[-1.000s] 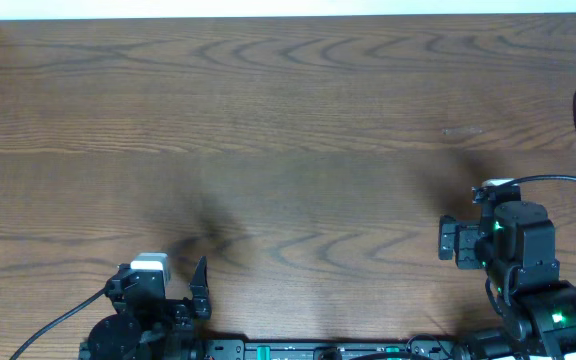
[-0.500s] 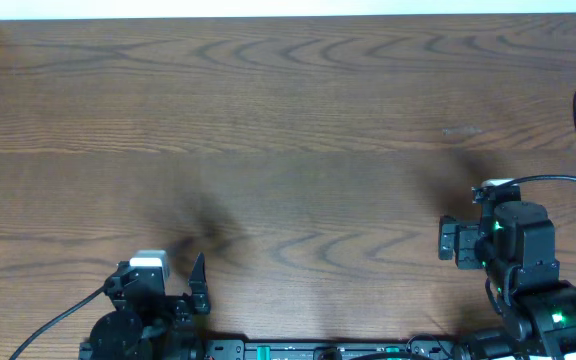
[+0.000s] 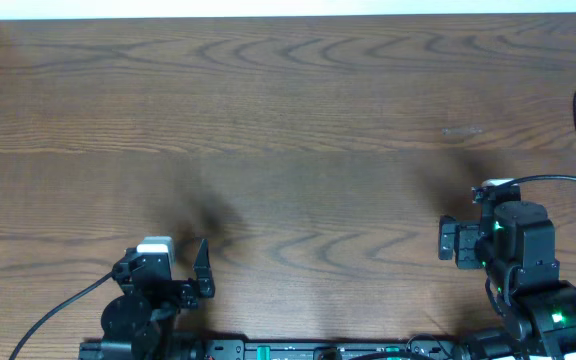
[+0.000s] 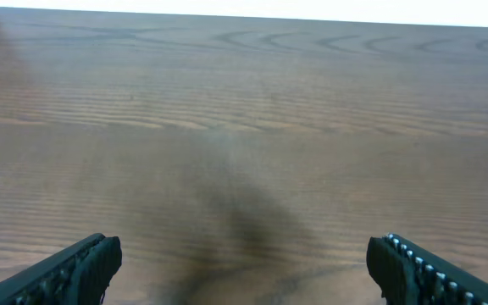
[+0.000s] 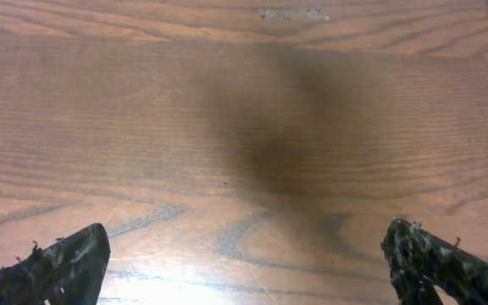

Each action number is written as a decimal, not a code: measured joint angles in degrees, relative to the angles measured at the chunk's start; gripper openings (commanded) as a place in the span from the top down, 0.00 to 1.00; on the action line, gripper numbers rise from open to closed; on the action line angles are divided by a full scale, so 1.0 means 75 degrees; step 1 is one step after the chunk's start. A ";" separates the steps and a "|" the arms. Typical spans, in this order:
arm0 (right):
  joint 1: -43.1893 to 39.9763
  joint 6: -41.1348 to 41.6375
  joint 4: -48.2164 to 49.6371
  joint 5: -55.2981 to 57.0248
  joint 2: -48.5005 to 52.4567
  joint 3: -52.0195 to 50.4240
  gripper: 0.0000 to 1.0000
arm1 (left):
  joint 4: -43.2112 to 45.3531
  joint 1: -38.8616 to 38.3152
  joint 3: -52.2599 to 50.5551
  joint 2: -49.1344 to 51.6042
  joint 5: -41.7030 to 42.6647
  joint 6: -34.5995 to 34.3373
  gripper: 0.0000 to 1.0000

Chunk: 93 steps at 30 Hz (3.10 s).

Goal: Untangle cables

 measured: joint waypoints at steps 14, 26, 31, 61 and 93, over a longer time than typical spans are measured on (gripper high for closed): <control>0.0000 0.0000 0.0000 0.0000 0.0000 0.0000 0.01 | 0.0790 0.0000 -0.0498 0.0000 0.0000 0.0000 0.02; 0.0000 0.0000 0.0003 0.0003 0.0000 0.0000 0.01 | 0.0944 0.0000 -0.0501 0.0000 0.0003 0.0000 0.02; 0.0000 0.0000 0.0000 0.0000 0.0000 0.0000 0.01 | 0.0944 0.0000 -0.0501 0.0000 0.0000 0.0000 0.02; 0.0000 0.0003 -0.0015 0.0003 0.0000 0.0000 0.01 | 0.1460 0.0000 -0.1443 0.0000 0.0000 -0.0029 0.02; 0.0000 0.0000 -0.0020 0.0000 0.0000 0.0000 0.01 | 0.1419 0.0000 -0.2078 0.0000 0.0003 -0.0102 0.02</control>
